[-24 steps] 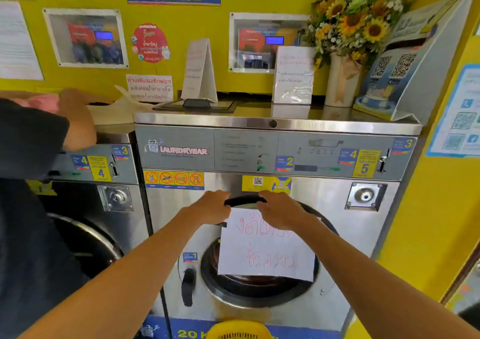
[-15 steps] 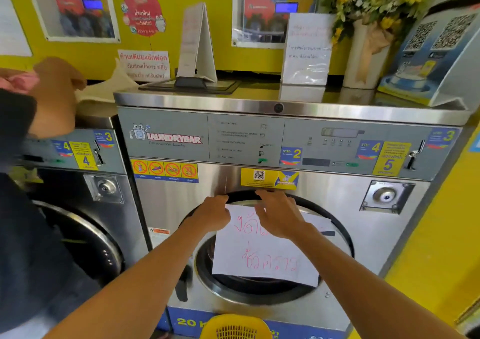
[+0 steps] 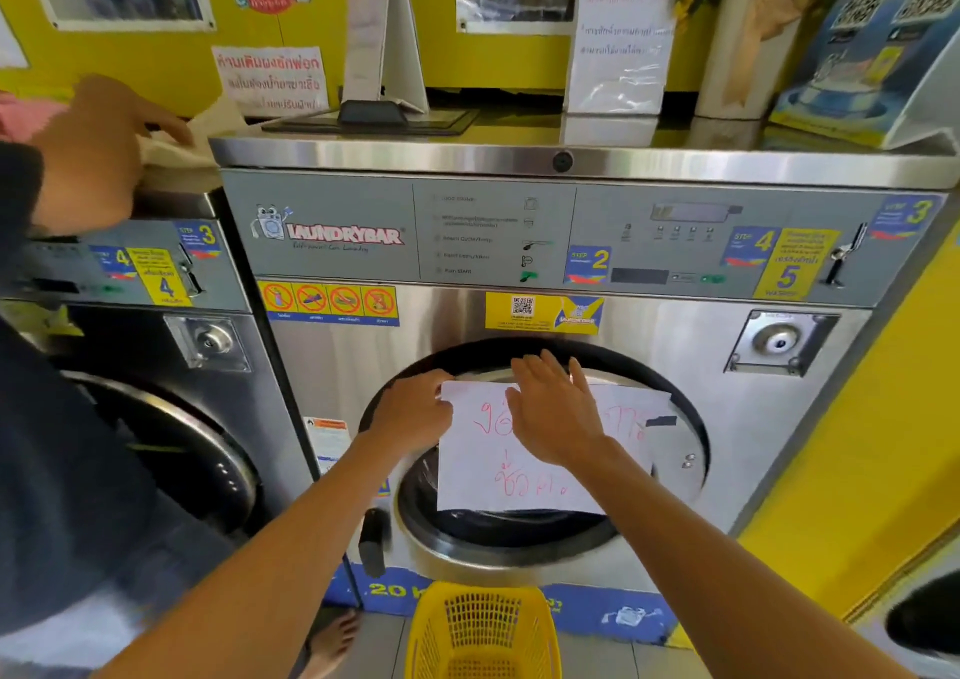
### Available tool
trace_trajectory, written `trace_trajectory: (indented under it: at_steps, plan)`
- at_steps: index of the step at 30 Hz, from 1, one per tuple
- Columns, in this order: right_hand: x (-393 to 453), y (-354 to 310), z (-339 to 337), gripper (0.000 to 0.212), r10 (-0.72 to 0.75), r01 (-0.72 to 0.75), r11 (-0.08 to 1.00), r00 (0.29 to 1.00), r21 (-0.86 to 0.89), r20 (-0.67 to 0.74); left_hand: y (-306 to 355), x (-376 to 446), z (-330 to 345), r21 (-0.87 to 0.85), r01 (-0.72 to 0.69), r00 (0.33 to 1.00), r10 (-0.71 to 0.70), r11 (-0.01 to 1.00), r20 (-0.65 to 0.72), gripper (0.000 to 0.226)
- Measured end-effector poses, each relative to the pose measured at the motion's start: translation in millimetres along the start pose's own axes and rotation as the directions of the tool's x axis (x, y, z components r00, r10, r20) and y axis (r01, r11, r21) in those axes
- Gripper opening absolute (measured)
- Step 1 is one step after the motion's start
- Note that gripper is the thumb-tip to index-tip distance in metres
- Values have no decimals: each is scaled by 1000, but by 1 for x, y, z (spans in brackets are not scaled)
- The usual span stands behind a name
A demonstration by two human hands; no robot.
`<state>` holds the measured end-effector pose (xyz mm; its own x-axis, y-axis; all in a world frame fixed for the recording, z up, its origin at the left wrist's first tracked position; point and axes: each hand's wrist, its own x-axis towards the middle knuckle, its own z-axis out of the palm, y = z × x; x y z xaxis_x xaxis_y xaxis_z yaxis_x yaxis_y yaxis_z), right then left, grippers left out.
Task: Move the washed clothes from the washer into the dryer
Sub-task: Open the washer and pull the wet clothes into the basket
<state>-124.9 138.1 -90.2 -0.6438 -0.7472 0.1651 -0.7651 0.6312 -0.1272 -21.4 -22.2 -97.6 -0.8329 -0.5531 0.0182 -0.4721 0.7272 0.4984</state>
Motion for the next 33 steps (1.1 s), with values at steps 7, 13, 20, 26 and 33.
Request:
trace_trajectory:
  at_steps: [7,13,20,26,33]
  plan:
    - [-42,-17,3,61,121,-121,993,992,-15,27,0,-56,7,49,-103,993,106,993,-56,35]
    - [-95,-28,-4,64,220,-220,975,975,37,6,3,-110,14,-81,-216,976,216,973,-9,32]
    - [-157,-25,-23,69,321,-322,945,947,56,23,27,-187,23,-267,-319,918,366,909,151,26]
    - [-200,-4,-54,57,399,-402,915,908,-1,123,50,-233,35,-305,-300,813,410,904,414,31]
    - [-236,23,-66,58,476,-458,872,875,-173,85,88,-245,38,-302,-395,817,482,868,317,36]
